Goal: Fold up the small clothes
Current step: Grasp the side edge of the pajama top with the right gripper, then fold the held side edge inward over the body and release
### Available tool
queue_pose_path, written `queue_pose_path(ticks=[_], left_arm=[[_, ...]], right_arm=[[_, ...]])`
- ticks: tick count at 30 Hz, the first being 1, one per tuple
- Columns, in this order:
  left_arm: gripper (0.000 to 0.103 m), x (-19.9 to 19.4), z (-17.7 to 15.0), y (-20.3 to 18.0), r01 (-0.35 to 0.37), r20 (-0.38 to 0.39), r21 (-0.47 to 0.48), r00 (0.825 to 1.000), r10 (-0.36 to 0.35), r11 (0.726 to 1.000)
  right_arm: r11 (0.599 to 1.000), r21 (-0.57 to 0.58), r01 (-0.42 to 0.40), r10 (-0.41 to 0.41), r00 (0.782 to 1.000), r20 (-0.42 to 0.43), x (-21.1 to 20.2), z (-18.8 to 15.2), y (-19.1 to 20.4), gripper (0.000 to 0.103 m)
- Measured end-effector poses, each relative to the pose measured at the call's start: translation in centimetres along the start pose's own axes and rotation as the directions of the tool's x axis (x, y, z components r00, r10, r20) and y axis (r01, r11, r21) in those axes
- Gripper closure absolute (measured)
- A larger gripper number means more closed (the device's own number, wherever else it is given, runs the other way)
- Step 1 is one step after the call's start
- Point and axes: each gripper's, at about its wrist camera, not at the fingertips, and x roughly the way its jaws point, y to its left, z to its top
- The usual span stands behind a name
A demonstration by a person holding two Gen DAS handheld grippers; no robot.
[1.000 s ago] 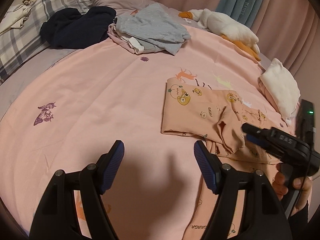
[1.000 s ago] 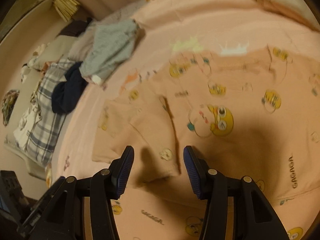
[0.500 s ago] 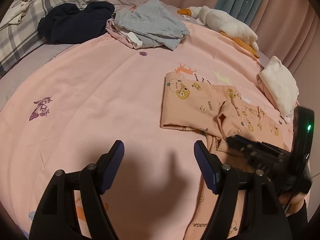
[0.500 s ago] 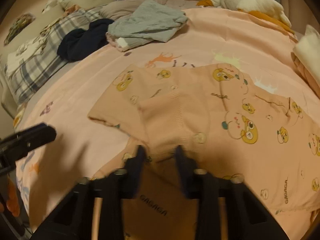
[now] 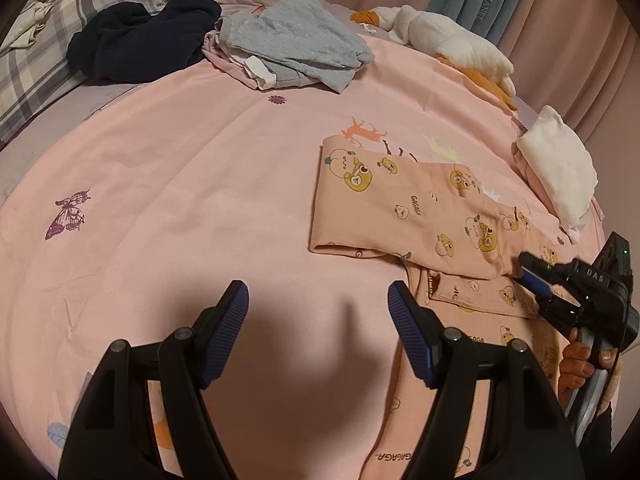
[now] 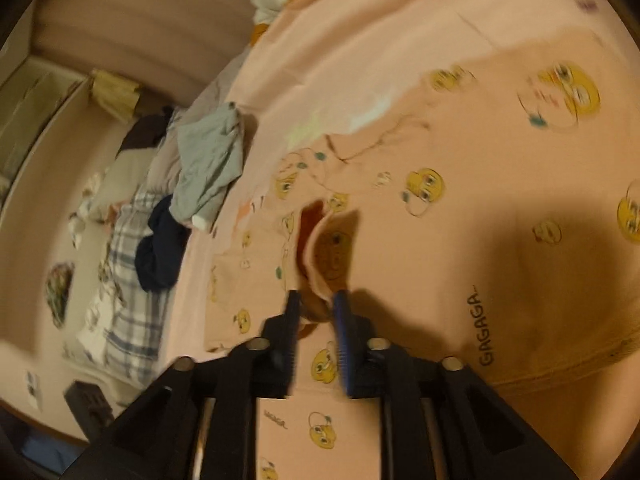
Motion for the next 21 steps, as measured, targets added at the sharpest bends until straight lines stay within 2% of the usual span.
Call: queue_pose_path(ticks=[1, 4, 8, 9, 10, 11, 16, 21], left_arm=[[0.031, 0.0, 0.0, -0.1, -0.003, -0.001, 0.003, 1.0, 0.003, 1.0], [0.031, 0.1, 0.0, -0.2, -0.011, -0.003, 0.009, 1.0, 0.011, 1.0], [0.031, 0.2, 0.0, -0.1, -0.02, -0.009, 0.006, 1.0, 0.02, 1.0], [0.031, 0.1, 0.0, -0.1, -0.019, -0.009, 0.003, 1.0, 0.019, 1.0], [0.031, 0.0, 0.0, -0.2, -0.018, -0.007, 0.002, 1.0, 0.018, 1.0], [0.031, -0.1, 0.0, -0.2, -0.019, -0.004, 0.003, 1.0, 0.019, 1.0], [0.031, -0.7, 0.2, -0.4, -0.028, 0.009, 0.016, 1.0, 0.028, 0.999], [0.031, -1.0, 0.6, -1.3, -0.012, 0.021, 0.027, 1.0, 0.011, 1.0]], right_arm=[[1.0, 0.017, -0.015, 0.015, 1.0, 0.006, -0.1, 0.0, -0.1, 0.069], [0.997, 0.06, -0.041, 0.04, 0.999, 0.023, 0.1, 0.6, -0.2, 0.068], [0.998, -0.029, 0.052, -0.052, 0.998, -0.019, 1.7, 1.0, 1.3, 0.069], [0.995, -0.066, 0.081, -0.083, 0.996, -0.026, 2.0, 1.0, 1.9, 0.075], [0.99, -0.095, 0.103, -0.106, 0.994, -0.03, 2.1, 1.0, 2.4, 0.093], [0.987, -0.109, 0.117, -0.12, 0.992, -0.023, 1.8, 1.2, 2.8, 0.096], [0.984, -0.175, 0.047, -0.028, 0.994, 0.108, -3.6, 2.5, 5.5, 0.097], [0.975, -0.213, 0.06, -0.012, 0.975, 0.222, -9.7, 4.3, 6.2, 0.097]])
